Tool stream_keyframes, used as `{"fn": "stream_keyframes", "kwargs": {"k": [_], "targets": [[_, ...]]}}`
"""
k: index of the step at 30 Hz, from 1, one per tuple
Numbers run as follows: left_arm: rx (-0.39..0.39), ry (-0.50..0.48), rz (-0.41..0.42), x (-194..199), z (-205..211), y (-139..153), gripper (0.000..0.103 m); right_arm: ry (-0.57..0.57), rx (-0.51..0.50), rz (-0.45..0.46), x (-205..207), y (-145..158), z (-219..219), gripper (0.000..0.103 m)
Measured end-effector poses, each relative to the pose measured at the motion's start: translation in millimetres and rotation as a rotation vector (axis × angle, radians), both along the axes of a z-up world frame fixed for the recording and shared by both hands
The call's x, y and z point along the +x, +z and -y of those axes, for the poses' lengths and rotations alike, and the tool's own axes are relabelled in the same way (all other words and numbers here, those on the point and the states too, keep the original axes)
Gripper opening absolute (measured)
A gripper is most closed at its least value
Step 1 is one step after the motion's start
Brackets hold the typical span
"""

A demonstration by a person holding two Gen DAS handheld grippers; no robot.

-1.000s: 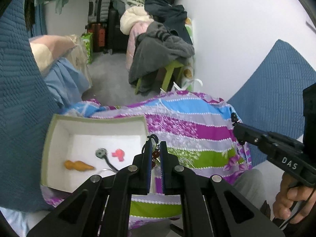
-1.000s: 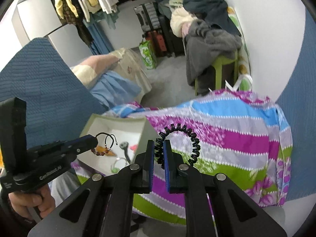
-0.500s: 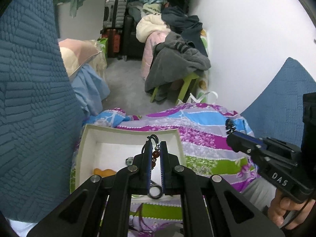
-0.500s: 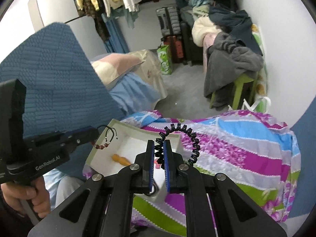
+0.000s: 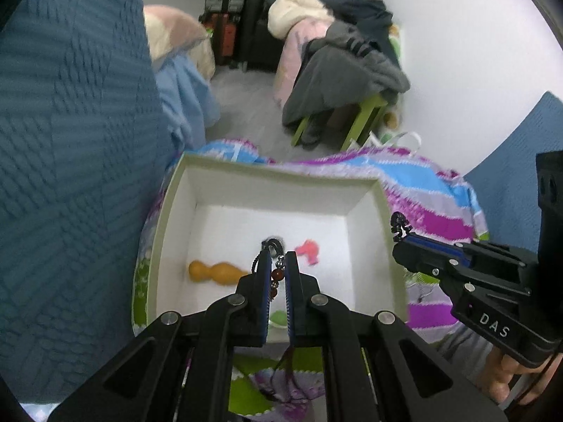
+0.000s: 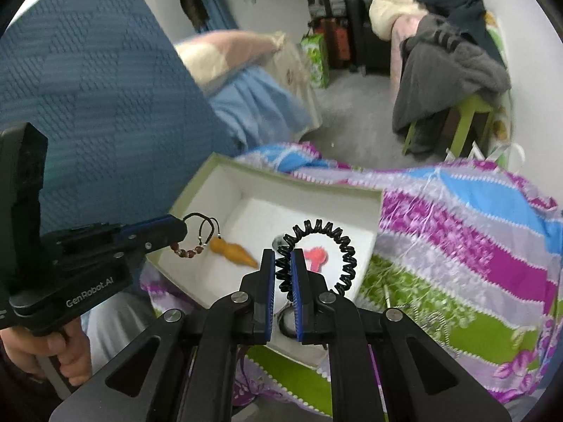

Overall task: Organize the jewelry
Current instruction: 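Open the right tool over the box while the left tool releases its bracelet, then move both open tools back to the silver chains on the cloth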

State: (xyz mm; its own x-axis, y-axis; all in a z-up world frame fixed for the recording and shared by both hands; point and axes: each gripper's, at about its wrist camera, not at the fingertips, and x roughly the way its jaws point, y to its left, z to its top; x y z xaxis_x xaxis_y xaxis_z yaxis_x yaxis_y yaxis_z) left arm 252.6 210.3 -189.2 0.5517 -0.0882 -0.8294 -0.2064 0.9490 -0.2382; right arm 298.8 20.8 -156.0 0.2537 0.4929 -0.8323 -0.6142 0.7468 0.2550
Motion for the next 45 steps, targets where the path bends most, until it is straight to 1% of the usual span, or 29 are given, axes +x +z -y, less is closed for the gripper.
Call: {"fn": "stream_keyframes", "kwargs": {"k": [2,5,8,9,12,13,14,15,21,22,23,24,26,27,28,33,37,41,45], "targets": [[-0.01,-0.001,-0.019,-2,-1,-12,0.006,0.011,-0.016,-0.025,0,-13,-3,0.007],[-0.013,0.0,-0.035,-3,-3,-22,0.006,0.019,-0.027,-0.057,0,-26,-5,0.008],[-0.017,-0.002,-0.031,-3,-3,-24,0.007,0.035,-0.026,-0.08,0,-33,-7,0.008],[-0.007,-0.001,-0.024,-3,-3,-23,0.007,0.039,-0.026,-0.082,0,-33,-7,0.008],[0.016,-0.002,0.002,-3,-1,-15,0.008,0.054,-0.006,-0.086,1,-28,-6,0.009],[0.016,-0.001,0.008,-2,-1,-13,0.008,0.059,0.001,-0.086,2,-26,-5,0.013],[0.015,0.001,0.019,-3,0,-9,0.008,0.061,0.007,-0.085,2,-24,-4,0.022],[0.017,0.003,0.025,-3,1,-7,0.008,0.065,0.02,-0.08,3,-20,-2,0.025],[0.019,0.029,0.062,-3,11,11,0.009,0.066,0.062,-0.017,5,8,13,0.026],[0.018,0.028,0.066,-3,13,14,0.011,0.063,0.065,-0.003,6,13,16,0.026],[0.017,0.027,0.069,-2,17,16,0.02,0.06,0.069,0.008,7,17,20,0.026],[0.017,0.03,0.076,-2,20,19,0.034,0.055,0.076,0.019,8,23,25,0.026],[0.024,0.034,0.101,-3,27,25,0.047,0.042,0.091,0.042,9,32,36,0.026],[0.028,0.031,0.113,-2,32,29,0.051,0.037,0.092,0.051,9,36,40,0.026],[0.027,0.027,0.115,-1,37,31,0.052,0.028,0.095,0.063,8,40,47,0.026],[-0.014,0.011,0.126,3,60,40,0.053,-0.025,0.108,0.102,7,53,81,0.026],[-0.079,-0.005,0.114,10,77,41,0.053,-0.07,0.106,0.123,5,51,114,0.026],[-0.12,-0.037,0.071,21,103,38,0.051,-0.114,0.103,0.116,7,40,143,0.026],[-0.179,-0.075,-0.008,35,132,34,0.051,-0.143,0.094,0.106,6,23,172,0.026]]}}
